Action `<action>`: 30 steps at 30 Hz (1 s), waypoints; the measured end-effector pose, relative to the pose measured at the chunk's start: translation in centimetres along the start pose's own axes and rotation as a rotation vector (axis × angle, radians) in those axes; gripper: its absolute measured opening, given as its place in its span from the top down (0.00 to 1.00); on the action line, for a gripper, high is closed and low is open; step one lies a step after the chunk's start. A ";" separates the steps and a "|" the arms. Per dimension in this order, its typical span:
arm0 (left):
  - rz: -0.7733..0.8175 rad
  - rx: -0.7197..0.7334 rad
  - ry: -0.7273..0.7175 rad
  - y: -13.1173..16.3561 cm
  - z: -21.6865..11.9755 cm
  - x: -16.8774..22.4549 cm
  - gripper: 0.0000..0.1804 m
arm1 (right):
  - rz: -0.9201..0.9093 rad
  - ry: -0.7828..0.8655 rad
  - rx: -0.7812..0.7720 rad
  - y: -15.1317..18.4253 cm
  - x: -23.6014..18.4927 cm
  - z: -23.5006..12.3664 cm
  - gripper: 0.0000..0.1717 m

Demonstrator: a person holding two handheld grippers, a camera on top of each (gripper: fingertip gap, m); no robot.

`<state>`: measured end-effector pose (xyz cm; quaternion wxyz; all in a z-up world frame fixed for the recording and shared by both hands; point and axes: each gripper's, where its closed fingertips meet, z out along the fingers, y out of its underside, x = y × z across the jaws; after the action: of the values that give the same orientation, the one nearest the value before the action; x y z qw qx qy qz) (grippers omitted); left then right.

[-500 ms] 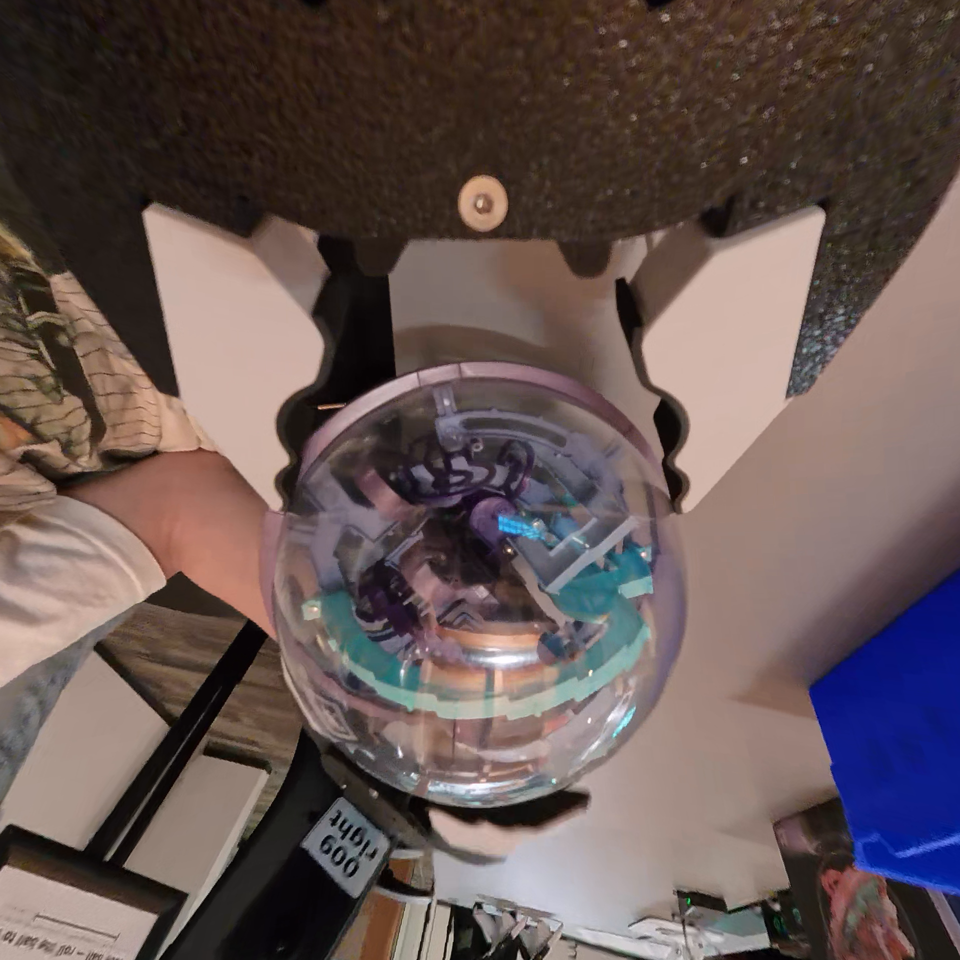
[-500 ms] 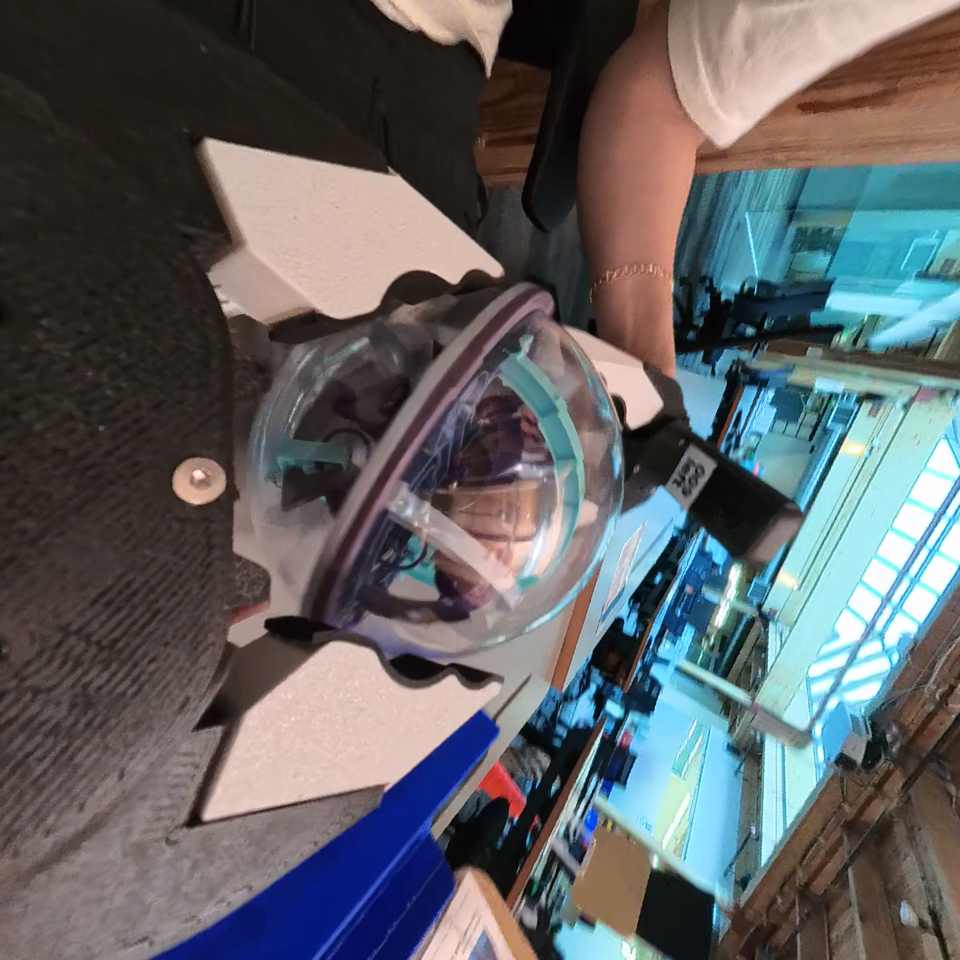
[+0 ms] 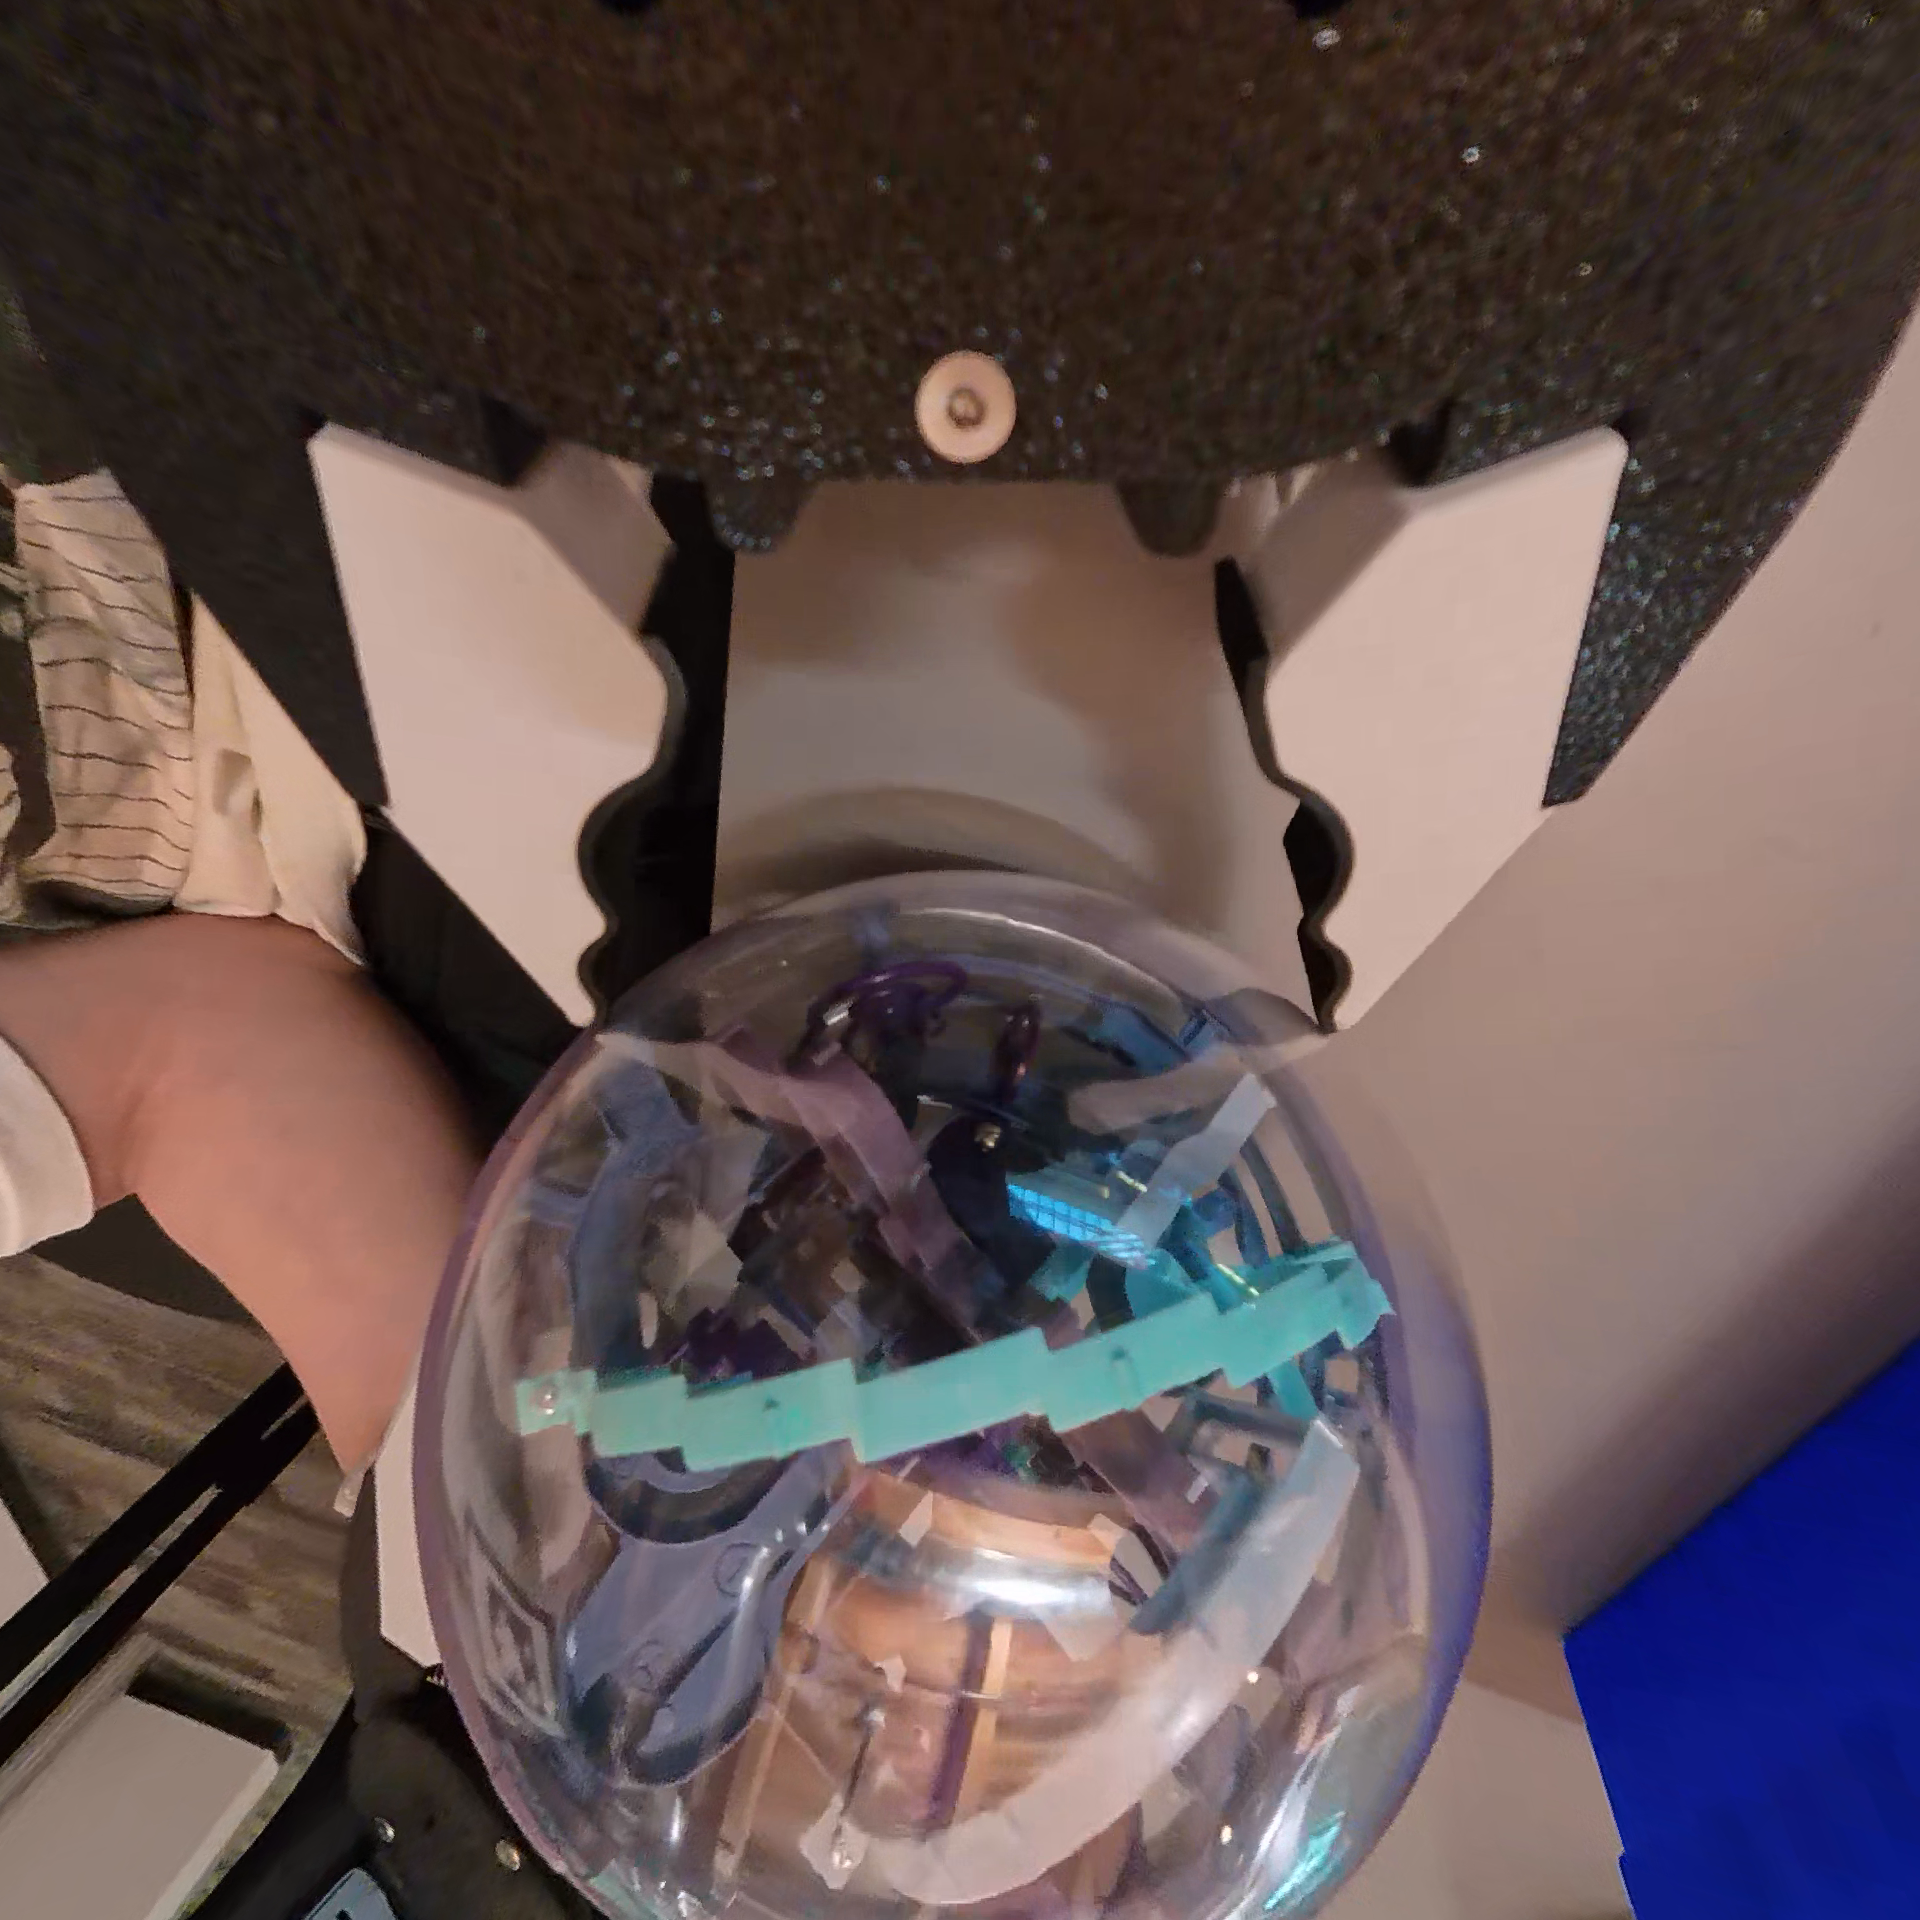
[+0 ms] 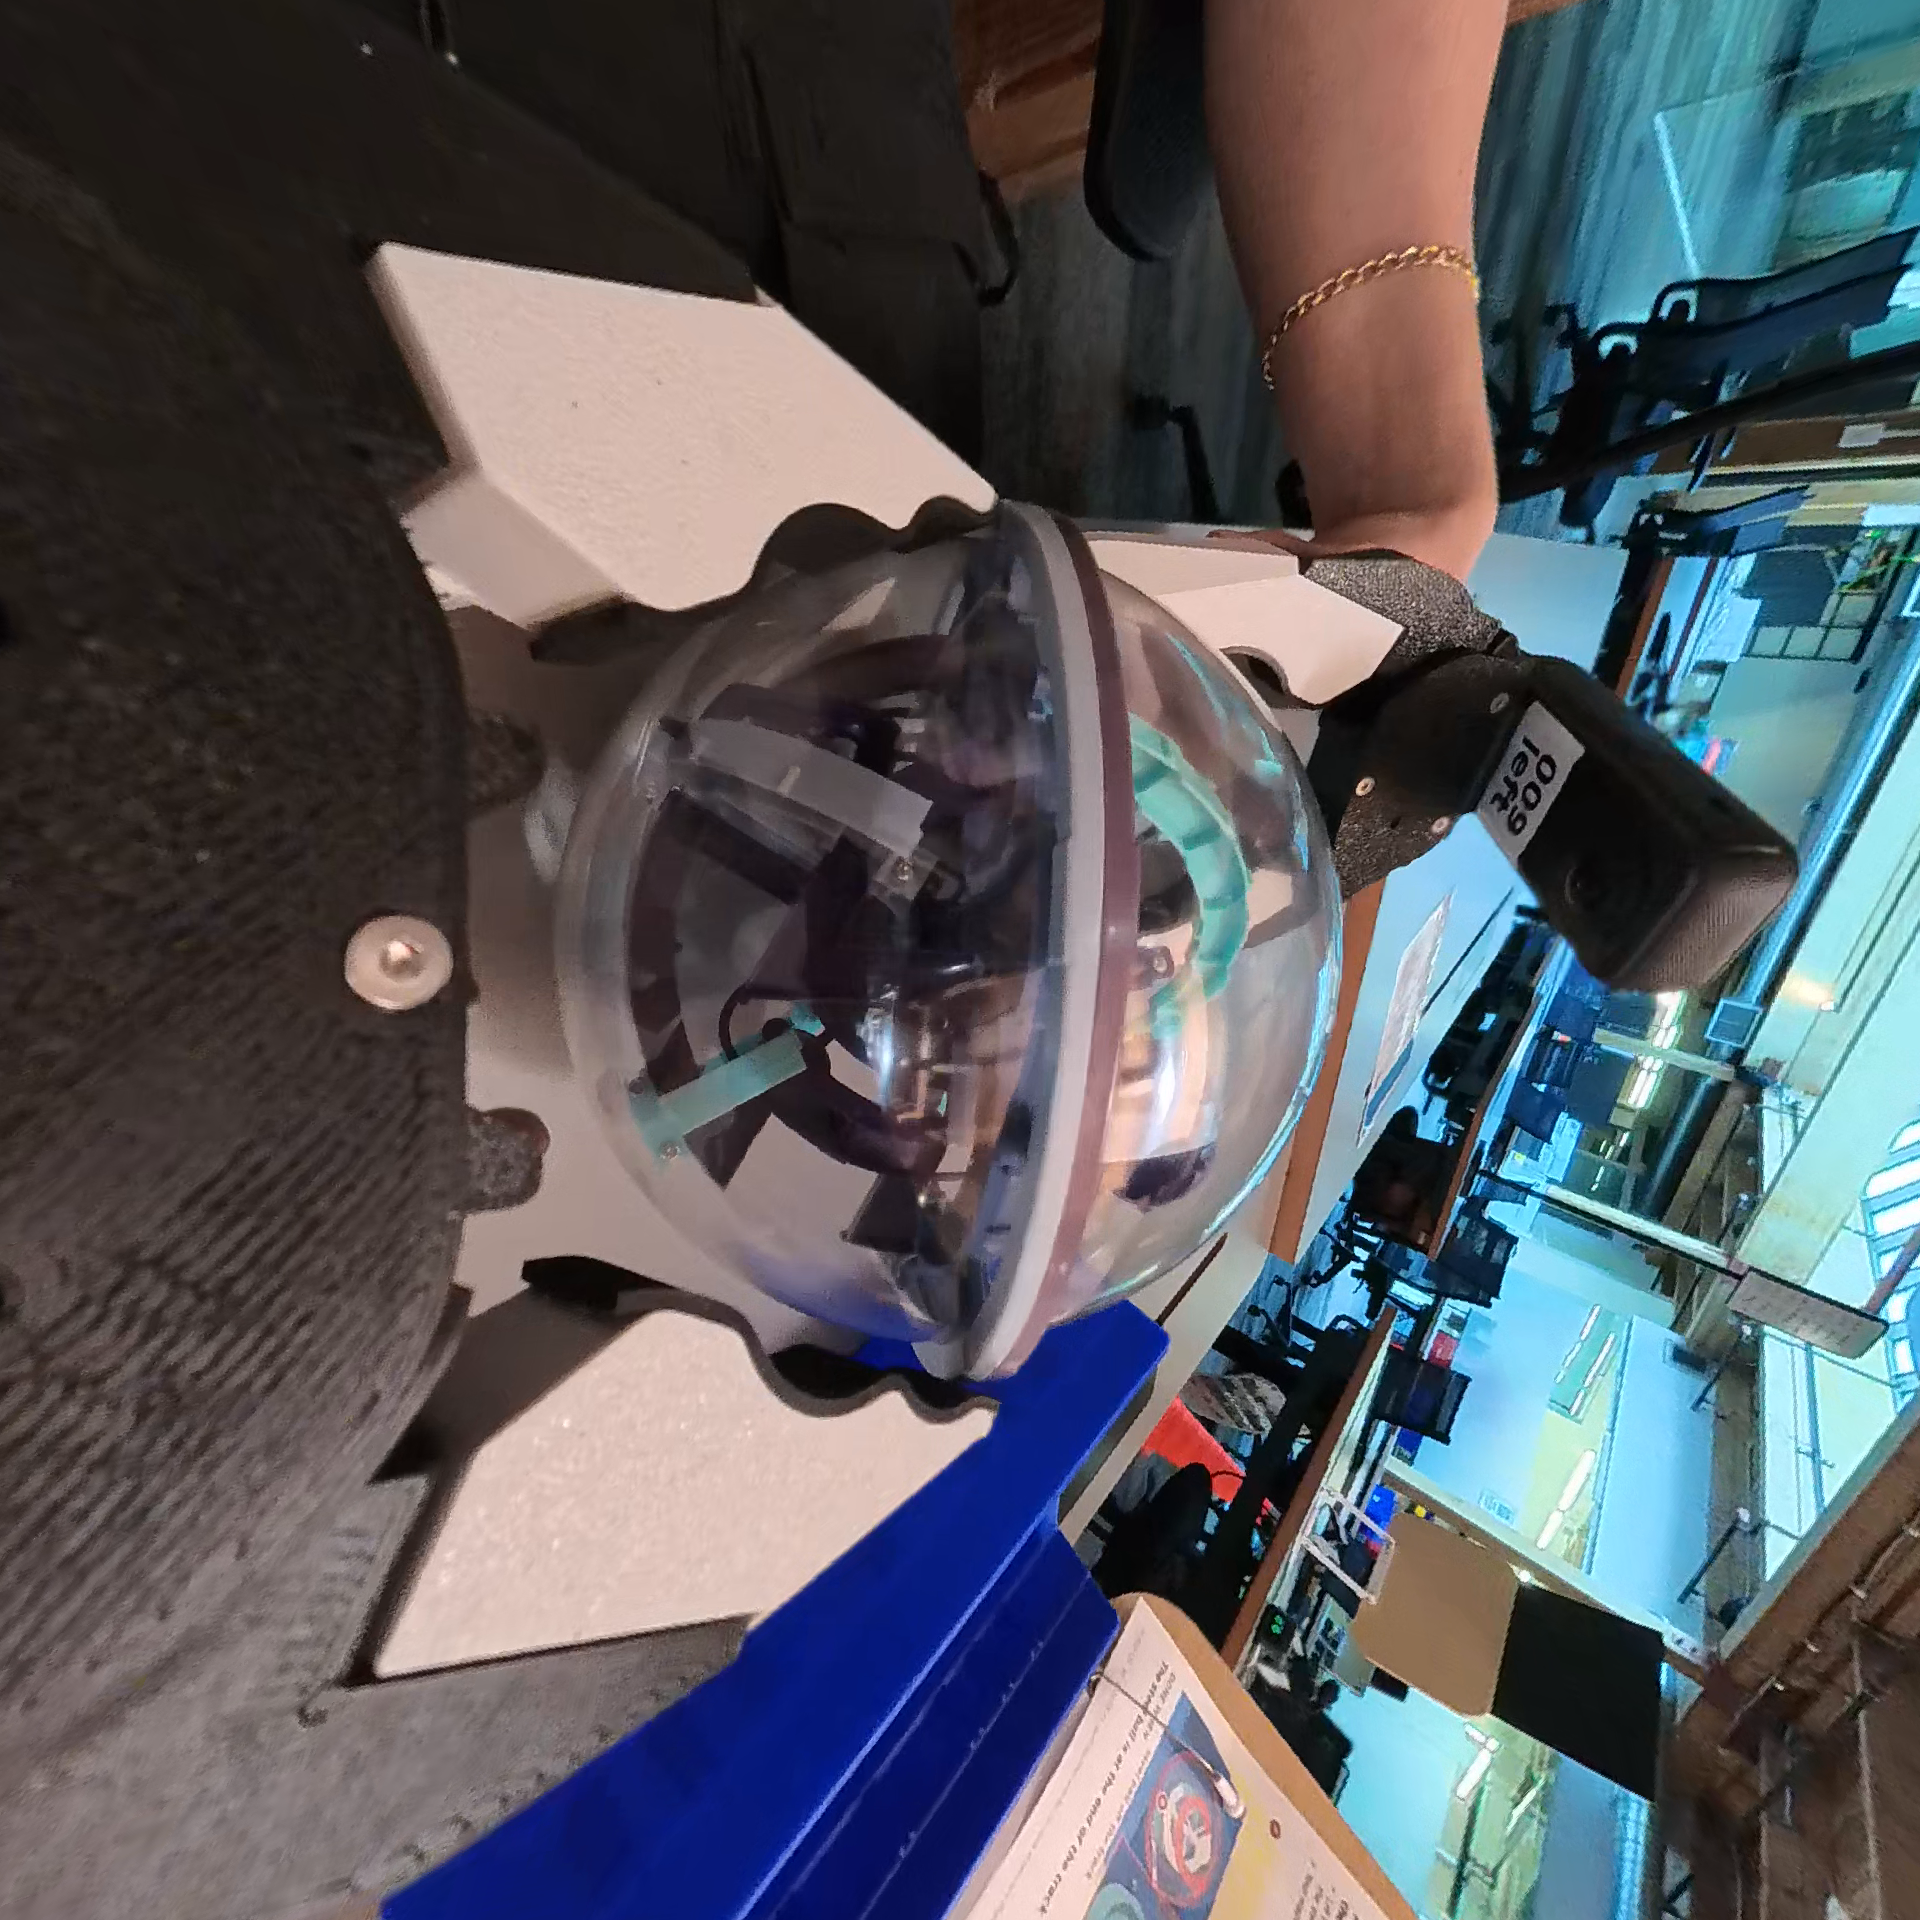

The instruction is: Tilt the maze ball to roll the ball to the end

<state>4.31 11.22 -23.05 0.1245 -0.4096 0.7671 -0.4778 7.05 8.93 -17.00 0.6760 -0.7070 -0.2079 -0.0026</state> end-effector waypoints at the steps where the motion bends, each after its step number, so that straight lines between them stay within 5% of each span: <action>1: 0.010 -0.002 -0.007 0.0 -0.1 -0.1 0.31 | 0.015 0.000 0.003 0.1 0.1 -0.1 0.12; 7: 0.129 0.059 -0.067 -1.2 -0.5 -0.6 0.34 | 0.088 0.006 0.032 0.6 0.7 -0.6 0.13; 14: 0.401 0.321 -0.125 -4.8 -1.1 0.8 0.27 | 0.165 -0.032 0.036 0.6 0.3 -0.5 0.13; 23: 0.236 0.275 -0.115 -5.4 -1.3 0.8 0.23 | 0.255 -0.068 -0.002 1.2 -0.3 0.9 0.09; 30: 0.016 0.232 -0.181 -5.5 -1.5 -0.7 0.23 | -0.071 0.033 -0.072 0.7 0.1 1.9 0.09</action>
<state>6.70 11.56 -17.81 0.2434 -0.4275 0.6958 -0.5233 6.80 10.73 -17.82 0.6529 -0.7229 -0.2214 -0.0458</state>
